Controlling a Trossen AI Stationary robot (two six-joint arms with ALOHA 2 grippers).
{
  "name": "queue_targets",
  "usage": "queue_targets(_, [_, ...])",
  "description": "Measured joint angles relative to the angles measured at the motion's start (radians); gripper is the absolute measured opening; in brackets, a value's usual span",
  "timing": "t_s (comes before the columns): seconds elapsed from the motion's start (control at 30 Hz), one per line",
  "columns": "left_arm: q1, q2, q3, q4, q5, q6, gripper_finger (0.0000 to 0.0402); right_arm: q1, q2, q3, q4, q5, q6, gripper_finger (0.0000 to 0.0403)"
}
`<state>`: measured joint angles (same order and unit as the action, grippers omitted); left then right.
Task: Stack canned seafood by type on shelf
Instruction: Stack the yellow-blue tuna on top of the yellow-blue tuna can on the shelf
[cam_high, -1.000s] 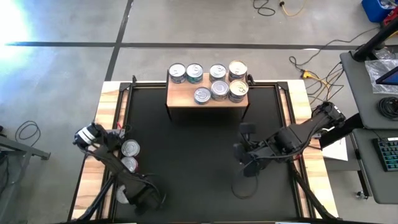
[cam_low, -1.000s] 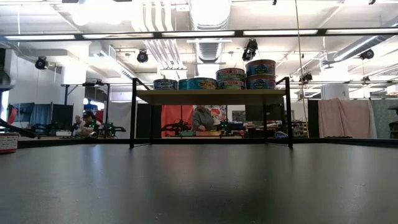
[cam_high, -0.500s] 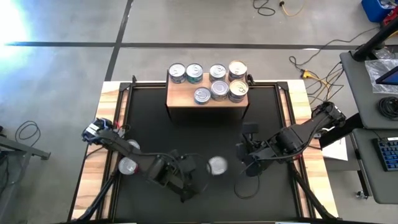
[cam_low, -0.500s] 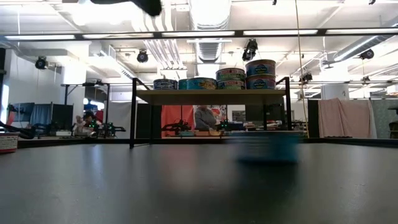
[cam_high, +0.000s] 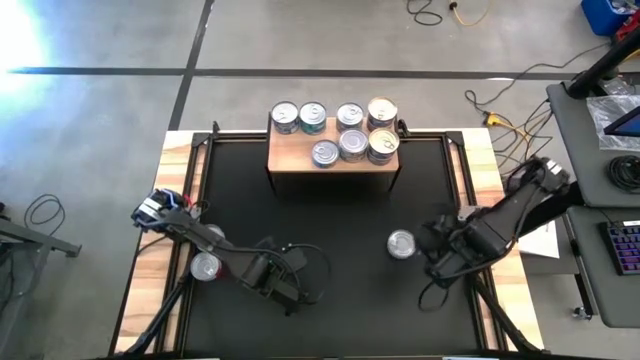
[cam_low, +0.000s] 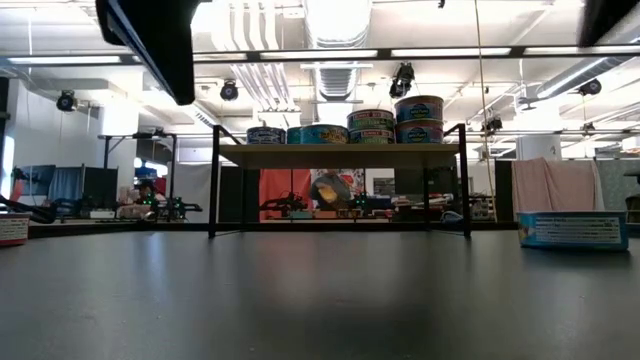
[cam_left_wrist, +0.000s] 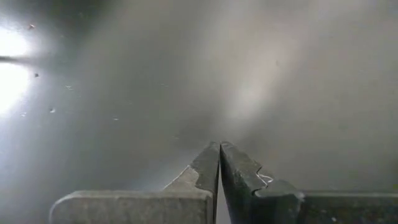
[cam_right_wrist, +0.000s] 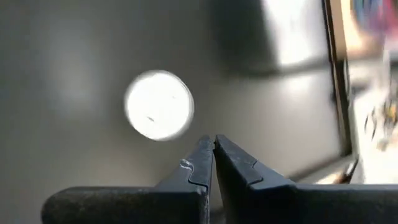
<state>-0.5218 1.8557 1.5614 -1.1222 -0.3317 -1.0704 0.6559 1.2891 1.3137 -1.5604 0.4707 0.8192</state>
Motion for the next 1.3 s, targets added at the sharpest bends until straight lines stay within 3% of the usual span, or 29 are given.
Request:
queue_targets(0.2, [-0.003, 0.000, -0.031, 0.070, 0.000, 0.003, 0.0000, -0.040, -0.161, -0.336, 0.081, -0.008, 0.417, 0.0013])
queue_targets(0.4, [-0.004, 0.000, -0.033, 0.083, 0.000, 0.014, 0.0000, -0.126, -0.186, -0.568, 0.257, -0.123, 0.585, 0.0013])
queue_targets(0.63, [-0.023, 0.000, -0.034, 0.086, 0.000, 0.022, 0.0000, -0.179, -0.043, -0.567, 0.435, -0.212, 0.551, 0.0013])
queue_targets(0.87, [-0.052, -0.001, -0.041, 0.074, -0.011, 0.013, 0.0000, -0.179, 0.057, -0.540, 1.090, -0.470, 0.330, 0.0013])
queue_targets(0.93, [-0.057, -0.001, -0.041, 0.061, -0.026, -0.013, 0.0000, -0.178, 0.062, -0.528, 1.204, -0.511, 0.281, 0.0013])
queue_targets(1.03, [-0.064, -0.001, -0.041, 0.048, -0.026, -0.020, 0.0000, -0.186, 0.054, -0.501, 1.166, -0.472, 0.260, 0.0013])
queue_targets(1.17, [-0.075, -0.001, -0.041, 0.042, -0.025, -0.034, 0.0003, -0.193, 0.029, -0.481, 0.948, -0.401, 0.287, 0.0013])
queue_targets(1.3, [-0.088, -0.001, -0.041, 0.049, -0.018, -0.047, 0.0017, -0.167, 0.021, -0.483, 0.735, -0.418, 0.355, 0.0013])
